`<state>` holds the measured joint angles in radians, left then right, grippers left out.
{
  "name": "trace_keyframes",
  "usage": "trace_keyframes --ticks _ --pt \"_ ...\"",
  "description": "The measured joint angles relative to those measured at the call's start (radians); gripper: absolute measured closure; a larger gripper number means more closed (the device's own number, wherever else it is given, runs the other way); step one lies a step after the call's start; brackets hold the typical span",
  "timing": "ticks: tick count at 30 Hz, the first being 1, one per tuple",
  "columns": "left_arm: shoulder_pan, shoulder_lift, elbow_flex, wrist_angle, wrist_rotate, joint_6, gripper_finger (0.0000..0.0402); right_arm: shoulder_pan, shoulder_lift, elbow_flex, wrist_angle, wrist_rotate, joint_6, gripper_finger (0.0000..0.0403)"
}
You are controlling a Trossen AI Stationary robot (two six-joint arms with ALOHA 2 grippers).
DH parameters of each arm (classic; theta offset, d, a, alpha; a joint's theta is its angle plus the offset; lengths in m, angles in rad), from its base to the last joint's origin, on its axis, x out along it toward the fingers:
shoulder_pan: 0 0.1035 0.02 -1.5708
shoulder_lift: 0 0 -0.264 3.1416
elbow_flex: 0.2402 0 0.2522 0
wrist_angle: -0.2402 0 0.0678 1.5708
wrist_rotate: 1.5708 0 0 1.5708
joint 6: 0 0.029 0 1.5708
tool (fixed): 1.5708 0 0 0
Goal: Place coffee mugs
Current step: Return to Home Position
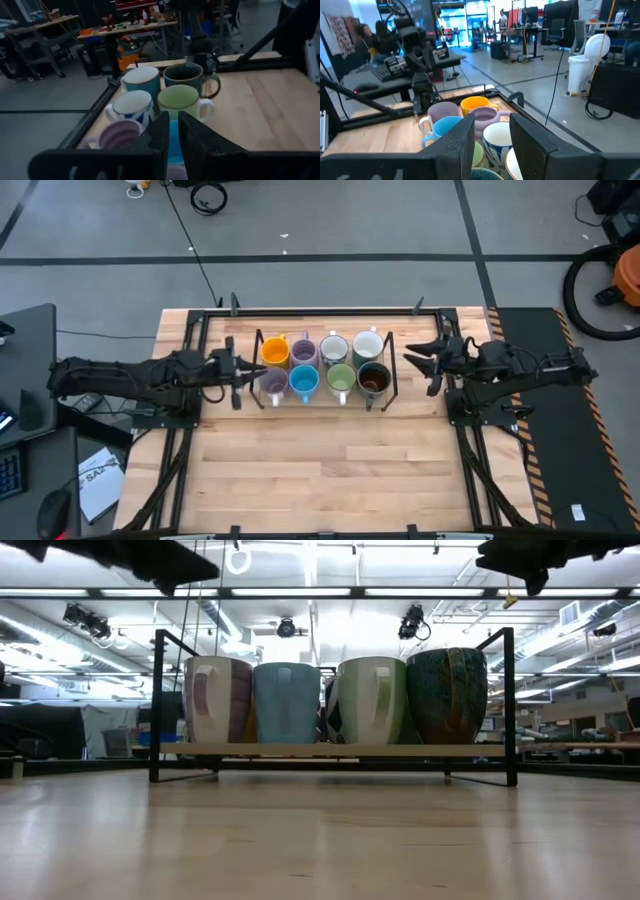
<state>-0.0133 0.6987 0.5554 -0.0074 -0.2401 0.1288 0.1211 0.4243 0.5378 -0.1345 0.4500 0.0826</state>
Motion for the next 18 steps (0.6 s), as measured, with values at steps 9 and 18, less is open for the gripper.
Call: trace_keyframes --ticks 9,18 --pt "-0.002 -0.23 -0.172 0.002 0.0 -0.095 0.0357 0.0 -0.146 -0.101 0.055 0.006 0.005 0.0274" --pt "-0.002 -0.459 -0.299 -0.004 0.032 -0.152 0.0357 0.0 -0.331 -0.21 0.113 0.03 0.011 0.0274"
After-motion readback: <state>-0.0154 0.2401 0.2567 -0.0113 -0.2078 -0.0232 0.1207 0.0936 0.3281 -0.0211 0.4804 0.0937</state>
